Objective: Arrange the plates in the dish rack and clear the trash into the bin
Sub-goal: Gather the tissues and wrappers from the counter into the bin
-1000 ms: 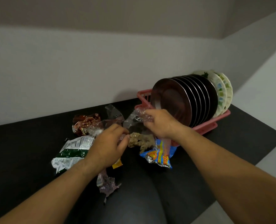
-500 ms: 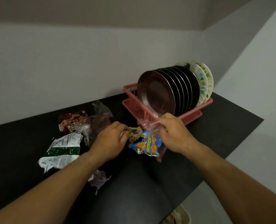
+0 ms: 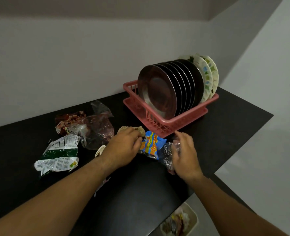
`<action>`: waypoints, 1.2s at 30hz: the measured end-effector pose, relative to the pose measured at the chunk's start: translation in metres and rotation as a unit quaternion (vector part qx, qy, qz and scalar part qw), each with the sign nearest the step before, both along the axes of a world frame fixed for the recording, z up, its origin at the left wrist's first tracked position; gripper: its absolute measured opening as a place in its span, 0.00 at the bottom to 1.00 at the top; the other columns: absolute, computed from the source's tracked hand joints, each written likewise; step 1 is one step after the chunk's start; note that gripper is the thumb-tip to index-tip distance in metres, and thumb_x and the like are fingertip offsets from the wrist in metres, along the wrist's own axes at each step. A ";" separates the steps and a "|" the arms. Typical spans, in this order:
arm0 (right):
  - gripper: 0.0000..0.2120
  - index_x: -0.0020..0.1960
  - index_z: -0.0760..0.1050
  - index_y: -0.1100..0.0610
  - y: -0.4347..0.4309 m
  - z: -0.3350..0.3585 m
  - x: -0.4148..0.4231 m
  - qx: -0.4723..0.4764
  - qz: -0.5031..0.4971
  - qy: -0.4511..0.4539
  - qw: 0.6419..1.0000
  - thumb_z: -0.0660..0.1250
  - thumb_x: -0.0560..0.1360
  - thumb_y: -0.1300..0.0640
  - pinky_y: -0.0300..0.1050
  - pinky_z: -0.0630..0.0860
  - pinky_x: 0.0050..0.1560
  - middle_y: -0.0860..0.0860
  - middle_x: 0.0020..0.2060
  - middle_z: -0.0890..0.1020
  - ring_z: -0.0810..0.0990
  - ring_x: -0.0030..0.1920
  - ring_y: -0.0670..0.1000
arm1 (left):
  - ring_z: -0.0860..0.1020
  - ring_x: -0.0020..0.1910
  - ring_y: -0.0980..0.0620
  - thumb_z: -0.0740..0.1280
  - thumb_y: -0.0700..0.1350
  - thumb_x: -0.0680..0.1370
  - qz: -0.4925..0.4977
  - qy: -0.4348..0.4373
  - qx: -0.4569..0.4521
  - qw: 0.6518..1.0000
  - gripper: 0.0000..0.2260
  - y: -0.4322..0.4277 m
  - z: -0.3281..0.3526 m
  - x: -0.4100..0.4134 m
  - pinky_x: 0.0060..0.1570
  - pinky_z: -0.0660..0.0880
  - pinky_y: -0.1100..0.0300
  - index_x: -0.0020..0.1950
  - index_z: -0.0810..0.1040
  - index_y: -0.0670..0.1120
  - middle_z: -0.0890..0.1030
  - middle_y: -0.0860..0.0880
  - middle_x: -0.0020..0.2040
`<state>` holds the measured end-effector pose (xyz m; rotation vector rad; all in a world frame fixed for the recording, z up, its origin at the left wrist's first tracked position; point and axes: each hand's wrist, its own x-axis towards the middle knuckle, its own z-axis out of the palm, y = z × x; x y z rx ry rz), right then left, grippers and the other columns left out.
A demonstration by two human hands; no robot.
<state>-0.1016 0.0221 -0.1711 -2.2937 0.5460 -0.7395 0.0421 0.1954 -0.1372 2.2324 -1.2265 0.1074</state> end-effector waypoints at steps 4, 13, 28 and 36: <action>0.18 0.67 0.77 0.58 0.002 -0.027 -0.014 -0.170 0.059 0.110 0.978 0.64 0.80 0.55 0.51 0.74 0.60 0.60 0.67 0.74 0.78 0.60 0.57 | 0.75 0.51 0.50 0.62 0.47 0.81 -0.009 -0.006 0.018 1.000 0.09 -0.006 -0.005 -0.007 0.52 0.72 0.54 0.55 0.79 0.46 0.77 0.49 0.51; 0.27 0.78 0.61 0.46 -0.009 -0.040 -0.004 -0.265 0.164 0.312 0.897 0.60 0.80 0.52 0.55 0.63 0.70 0.55 0.75 0.64 0.66 0.70 0.60 | 0.73 0.56 0.51 0.61 0.50 0.80 0.024 -0.005 0.064 0.998 0.12 -0.011 -0.016 -0.008 0.53 0.72 0.56 0.60 0.77 0.47 0.76 0.50 0.56; 0.16 0.68 0.67 0.56 -0.001 -0.016 0.006 -0.211 0.167 0.341 0.901 0.58 0.81 0.56 0.49 0.71 0.58 0.54 0.63 0.72 0.71 0.59 0.54 | 0.71 0.59 0.51 0.63 0.57 0.77 0.040 -0.038 0.123 0.991 0.18 -0.014 -0.031 0.000 0.57 0.69 0.54 0.63 0.75 0.50 0.75 0.52 0.58; 0.16 0.69 0.68 0.52 -0.018 0.005 0.014 -0.108 0.155 0.282 0.941 0.60 0.81 0.54 0.48 0.74 0.49 0.54 0.55 0.80 0.80 0.52 0.57 | 0.66 0.66 0.45 0.65 0.58 0.75 -0.007 -0.078 0.244 0.967 0.32 -0.036 -0.046 -0.007 0.60 0.69 0.47 0.76 0.58 0.52 0.66 0.49 0.71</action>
